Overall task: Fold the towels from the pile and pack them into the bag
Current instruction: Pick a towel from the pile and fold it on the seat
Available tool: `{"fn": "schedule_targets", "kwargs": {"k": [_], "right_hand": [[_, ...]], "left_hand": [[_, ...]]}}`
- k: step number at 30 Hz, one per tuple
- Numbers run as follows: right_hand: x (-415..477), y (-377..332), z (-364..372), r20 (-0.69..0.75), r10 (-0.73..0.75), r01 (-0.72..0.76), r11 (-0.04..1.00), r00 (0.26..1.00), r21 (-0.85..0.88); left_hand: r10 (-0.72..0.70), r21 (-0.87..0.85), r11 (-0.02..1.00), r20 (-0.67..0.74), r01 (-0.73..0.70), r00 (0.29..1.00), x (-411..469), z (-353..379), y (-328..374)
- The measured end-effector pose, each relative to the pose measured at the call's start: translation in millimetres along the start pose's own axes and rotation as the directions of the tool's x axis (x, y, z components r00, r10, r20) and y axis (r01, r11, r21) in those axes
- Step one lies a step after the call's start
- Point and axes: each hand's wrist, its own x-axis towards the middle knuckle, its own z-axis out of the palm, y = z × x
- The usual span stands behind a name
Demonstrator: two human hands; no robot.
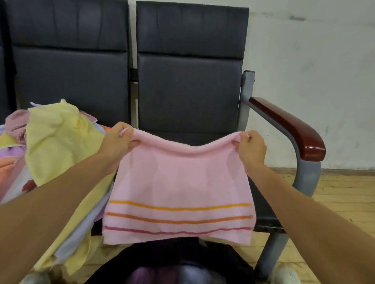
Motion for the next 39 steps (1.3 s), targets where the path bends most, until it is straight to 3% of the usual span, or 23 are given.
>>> {"fn": "schedule_targets", "kwargs": {"k": [4,9,16,22,24,26,30,32,36,39], "right_hand": [[25.4,-6.0,20.9,-0.004,-0.076,0.076,0.992,0.997,0.103],[30.2,3.0,34.1,0.013,-0.074,0.073,0.996,0.997,0.052],[5.4,36.0,13.7,0.059,0.027,-0.030,0.999,0.998,0.035],[-20.8,39.7,-27.6,0.173,0.001,0.005,0.999,0.985,-0.036],[-27.3,39.4,-36.8,0.251,-0.011,0.041,0.992,0.968,-0.117],[-34.6,39.6,-42.4,0.365,-0.005,0.118,0.951,0.931,-0.286],[-46.8,51.7,-44.2,0.513,0.017,0.266,0.841,0.858,-0.472],[-49.9,57.4,-42.5,0.536,0.014,0.301,0.814,0.844,-0.497],[-50.1,56.3,-28.7,0.495,-0.020,0.322,0.781,0.869,-0.534],[-47.0,58.4,-17.0,0.414,0.047,0.230,0.772,0.909,-0.592]], "left_hand": [[0.065,-0.038,0.997,-0.023,-0.065,0.998,29.7,12.6,-10.2],[0.093,-0.040,0.995,0.000,-0.093,0.996,28.2,25.0,-18.2],[-0.085,0.061,0.994,-0.035,0.087,0.996,-2.1,4.3,-42.4],[-0.236,-0.091,0.969,-0.070,0.229,0.969,-34.2,-4.9,-41.6],[-0.232,-0.038,0.973,-0.086,0.229,0.969,-41.2,-6.5,-41.9],[-0.240,0.126,0.961,-0.064,0.247,0.969,-49.1,-8.4,-41.9],[-0.270,0.402,0.893,0.115,0.204,0.956,-57.1,-15.0,-61.0],[-0.234,0.528,0.838,0.118,0.139,0.965,-59.0,-15.2,-66.0],[-0.163,0.633,0.758,-0.044,0.154,0.986,-47.7,-15.5,-73.3],[-0.300,0.700,0.660,-0.087,0.273,0.950,-41.0,-12.2,-72.3]]}}
